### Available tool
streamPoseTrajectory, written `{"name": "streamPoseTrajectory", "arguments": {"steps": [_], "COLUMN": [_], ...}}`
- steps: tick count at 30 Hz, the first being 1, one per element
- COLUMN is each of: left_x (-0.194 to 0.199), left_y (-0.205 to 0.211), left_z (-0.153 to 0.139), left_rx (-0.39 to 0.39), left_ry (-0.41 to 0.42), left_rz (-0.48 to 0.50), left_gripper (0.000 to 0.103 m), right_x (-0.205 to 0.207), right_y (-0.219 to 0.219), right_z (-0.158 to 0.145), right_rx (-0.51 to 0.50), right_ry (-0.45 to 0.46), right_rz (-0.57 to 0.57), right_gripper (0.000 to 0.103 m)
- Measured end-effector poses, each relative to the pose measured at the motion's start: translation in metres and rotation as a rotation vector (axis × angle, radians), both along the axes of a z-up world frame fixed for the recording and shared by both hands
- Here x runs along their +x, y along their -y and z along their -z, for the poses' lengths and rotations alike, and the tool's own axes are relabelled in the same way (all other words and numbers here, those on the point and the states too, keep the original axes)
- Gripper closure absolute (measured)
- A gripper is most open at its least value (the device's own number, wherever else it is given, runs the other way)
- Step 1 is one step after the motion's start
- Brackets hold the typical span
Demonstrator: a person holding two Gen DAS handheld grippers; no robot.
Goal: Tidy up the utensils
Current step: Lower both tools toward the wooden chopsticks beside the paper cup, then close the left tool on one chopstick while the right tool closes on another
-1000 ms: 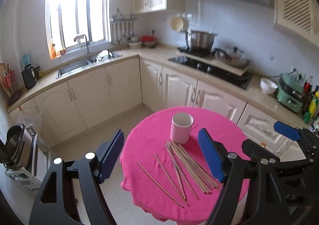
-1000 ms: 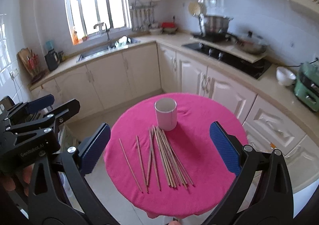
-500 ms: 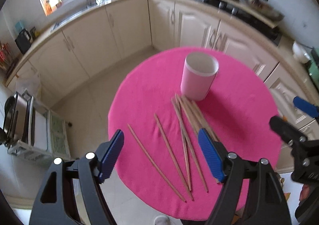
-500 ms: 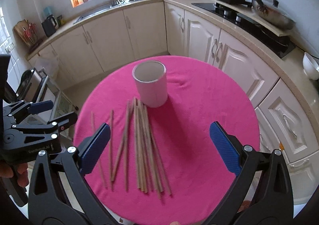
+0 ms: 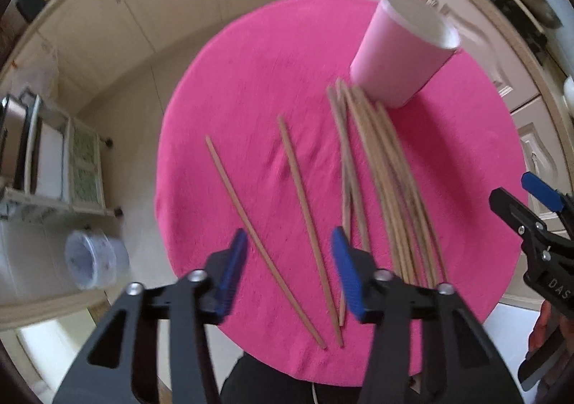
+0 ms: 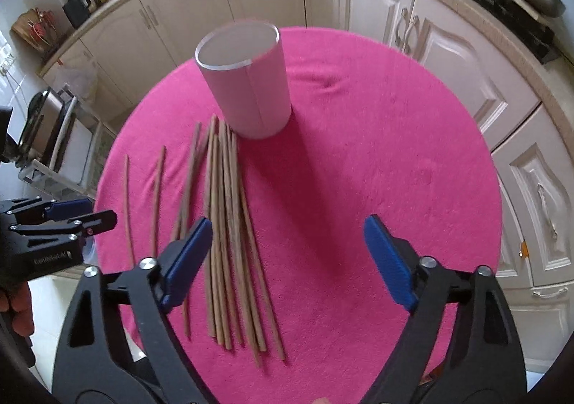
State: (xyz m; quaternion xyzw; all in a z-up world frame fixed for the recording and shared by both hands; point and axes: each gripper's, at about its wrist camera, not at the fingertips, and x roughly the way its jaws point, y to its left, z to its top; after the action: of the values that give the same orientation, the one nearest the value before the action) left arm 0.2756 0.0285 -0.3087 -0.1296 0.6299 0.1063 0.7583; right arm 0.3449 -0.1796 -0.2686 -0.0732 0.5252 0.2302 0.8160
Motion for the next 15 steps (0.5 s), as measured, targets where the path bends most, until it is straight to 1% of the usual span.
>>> {"name": "streamPoseTrajectory", "arguments": {"steps": [2,3,4,6,7,8,11,15], "left_x": [0.0,-0.001,-0.001,-0.001,-0.001,-0.001,-0.002,-0.003], "left_y": [-0.004,-0.008,-0.012,-0.018,-0.021,-0.023,-0.034,-0.045], "left_z": [0.009,0.014,0.019,0.027,0.031,0.032,0.043,0.052], "left_rx": [-0.037,-0.058,-0.078,-0.118,-0.131,-0.152,-0.204,-0.26], "left_ry": [-0.024,-0.039,-0.046,-0.058,-0.066,-0.054,-0.076,-0.1], "left_rz": [-0.027,-0.042,-0.054,-0.081,-0.089,-0.089,-0.125,-0.167], "left_gripper": [0.072,0.075,0.079,0.083,0.086,0.089,0.09,0.093], "right_x": [0.003,0.005,0.006,0.009,0.01,0.011,0.013,0.016], "right_y": [-0.001,-0.001,-0.002,-0.004,-0.005,-0.007,-0.015,-0.025], "right_z": [0.008,0.012,0.017,0.024,0.028,0.031,0.041,0.051], "right_rx": [-0.007,-0.01,-0.012,-0.013,-0.009,-0.005,-0.002,-0.002], "right_ry": [-0.026,-0.038,-0.054,-0.082,-0.097,-0.109,-0.149,-0.184], "right_rz": [-0.004,-0.009,-0.014,-0.018,-0.021,-0.024,-0.046,-0.071], "right_gripper": [0.034,0.039,0.041,0.051,0.053,0.058,0.068,0.069]}}
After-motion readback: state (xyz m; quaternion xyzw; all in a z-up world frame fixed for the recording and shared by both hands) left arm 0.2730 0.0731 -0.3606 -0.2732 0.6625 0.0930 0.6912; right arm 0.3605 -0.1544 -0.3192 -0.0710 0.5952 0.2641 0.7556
